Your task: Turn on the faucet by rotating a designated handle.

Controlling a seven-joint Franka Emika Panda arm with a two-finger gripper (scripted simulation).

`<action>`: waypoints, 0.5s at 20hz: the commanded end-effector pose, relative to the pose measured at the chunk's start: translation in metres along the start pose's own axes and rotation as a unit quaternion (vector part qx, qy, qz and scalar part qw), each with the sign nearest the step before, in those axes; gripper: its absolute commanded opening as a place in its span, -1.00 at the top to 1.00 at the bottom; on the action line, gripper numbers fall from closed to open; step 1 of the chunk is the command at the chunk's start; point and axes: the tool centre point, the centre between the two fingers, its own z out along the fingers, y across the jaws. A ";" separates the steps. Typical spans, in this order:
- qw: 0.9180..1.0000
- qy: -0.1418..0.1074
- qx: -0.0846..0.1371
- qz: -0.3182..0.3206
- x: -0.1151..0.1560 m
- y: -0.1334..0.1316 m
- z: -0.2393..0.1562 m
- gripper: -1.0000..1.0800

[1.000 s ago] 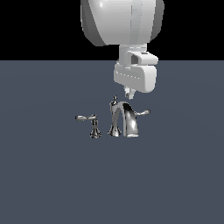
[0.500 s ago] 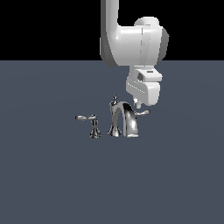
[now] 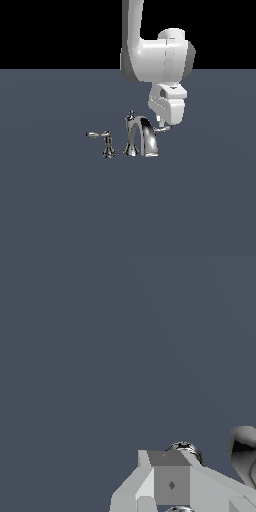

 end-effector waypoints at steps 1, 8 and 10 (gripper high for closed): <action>1.000 0.000 0.000 0.001 0.000 -0.001 0.000 1.00; 1.000 0.000 0.000 0.001 0.008 0.018 0.000 1.00; 1.000 0.000 0.000 0.001 0.011 0.025 0.000 1.00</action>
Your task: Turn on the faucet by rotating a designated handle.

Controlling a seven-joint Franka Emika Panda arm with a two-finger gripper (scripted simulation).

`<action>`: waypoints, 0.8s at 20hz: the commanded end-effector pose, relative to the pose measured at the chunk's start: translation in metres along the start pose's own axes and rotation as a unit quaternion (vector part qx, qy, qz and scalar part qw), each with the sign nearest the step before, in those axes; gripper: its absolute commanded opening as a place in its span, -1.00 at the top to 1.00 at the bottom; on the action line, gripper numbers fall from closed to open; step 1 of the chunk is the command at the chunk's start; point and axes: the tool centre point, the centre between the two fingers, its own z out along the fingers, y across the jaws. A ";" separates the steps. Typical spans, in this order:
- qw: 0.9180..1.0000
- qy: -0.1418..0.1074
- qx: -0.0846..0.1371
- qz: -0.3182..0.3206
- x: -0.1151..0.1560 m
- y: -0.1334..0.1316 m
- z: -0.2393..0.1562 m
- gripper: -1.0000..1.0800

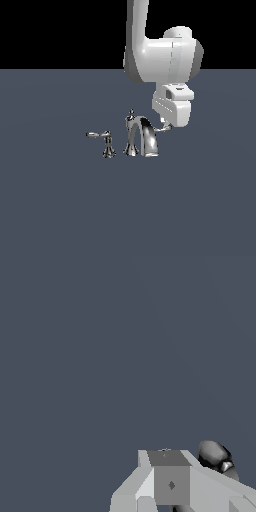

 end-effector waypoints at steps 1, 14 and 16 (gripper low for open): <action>1.000 0.000 0.000 0.000 0.004 0.009 0.000 1.00; 1.000 0.000 0.003 -0.004 -0.003 0.036 0.000 1.00; 1.000 0.000 0.003 -0.003 -0.004 0.043 0.000 1.00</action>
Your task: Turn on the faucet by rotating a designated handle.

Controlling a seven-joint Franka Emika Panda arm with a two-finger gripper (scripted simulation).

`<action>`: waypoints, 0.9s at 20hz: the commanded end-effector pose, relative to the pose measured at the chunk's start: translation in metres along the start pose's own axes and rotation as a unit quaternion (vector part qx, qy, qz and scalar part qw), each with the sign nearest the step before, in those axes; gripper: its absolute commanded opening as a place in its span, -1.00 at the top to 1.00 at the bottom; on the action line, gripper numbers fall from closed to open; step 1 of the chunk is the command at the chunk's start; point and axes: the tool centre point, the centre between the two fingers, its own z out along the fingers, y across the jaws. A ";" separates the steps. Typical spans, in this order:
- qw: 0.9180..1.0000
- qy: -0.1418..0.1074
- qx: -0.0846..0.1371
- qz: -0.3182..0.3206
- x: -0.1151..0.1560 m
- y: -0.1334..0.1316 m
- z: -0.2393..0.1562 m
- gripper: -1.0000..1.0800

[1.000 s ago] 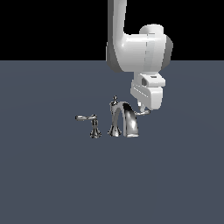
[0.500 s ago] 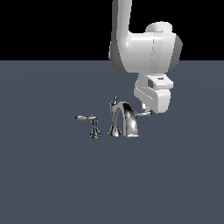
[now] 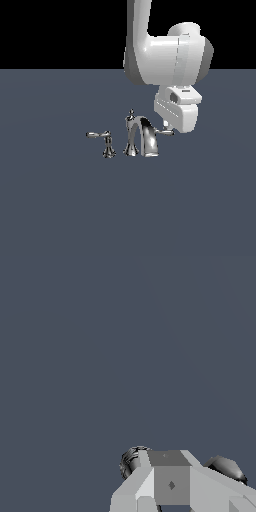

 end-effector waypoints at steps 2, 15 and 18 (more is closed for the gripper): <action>1.000 -0.002 -0.007 0.004 -0.002 0.019 0.000 1.00; 1.000 -0.001 -0.007 0.007 -0.024 0.043 0.000 1.00; 1.000 -0.002 -0.008 0.007 -0.034 0.048 -0.001 1.00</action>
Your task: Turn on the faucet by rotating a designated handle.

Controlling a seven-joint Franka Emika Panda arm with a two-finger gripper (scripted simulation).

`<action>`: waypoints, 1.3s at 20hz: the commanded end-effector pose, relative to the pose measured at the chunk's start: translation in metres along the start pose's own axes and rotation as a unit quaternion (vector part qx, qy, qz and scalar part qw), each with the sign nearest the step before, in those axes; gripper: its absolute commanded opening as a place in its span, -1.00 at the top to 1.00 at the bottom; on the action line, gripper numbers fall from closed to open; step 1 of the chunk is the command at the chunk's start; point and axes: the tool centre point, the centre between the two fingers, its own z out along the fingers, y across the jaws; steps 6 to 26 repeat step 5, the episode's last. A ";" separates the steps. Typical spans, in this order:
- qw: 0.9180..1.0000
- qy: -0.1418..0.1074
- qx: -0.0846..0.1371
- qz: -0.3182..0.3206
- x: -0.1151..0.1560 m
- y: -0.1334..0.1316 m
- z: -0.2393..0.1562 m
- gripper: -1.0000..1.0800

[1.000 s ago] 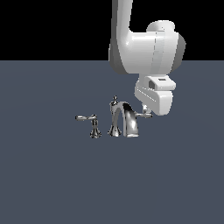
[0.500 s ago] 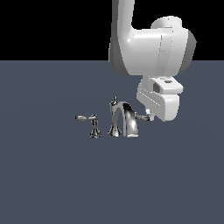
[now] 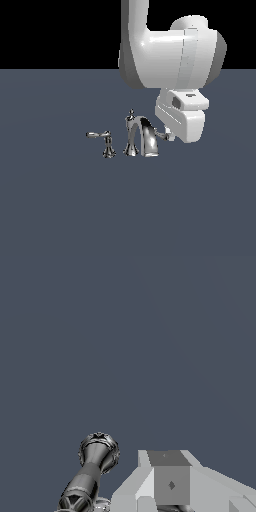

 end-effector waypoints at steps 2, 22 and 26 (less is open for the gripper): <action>1.000 -0.003 -0.002 -0.009 -0.023 0.005 0.000 1.00; 1.000 -0.003 -0.002 -0.009 -0.031 0.009 -0.001 1.00; 1.000 -0.003 -0.002 -0.009 -0.031 0.009 -0.001 1.00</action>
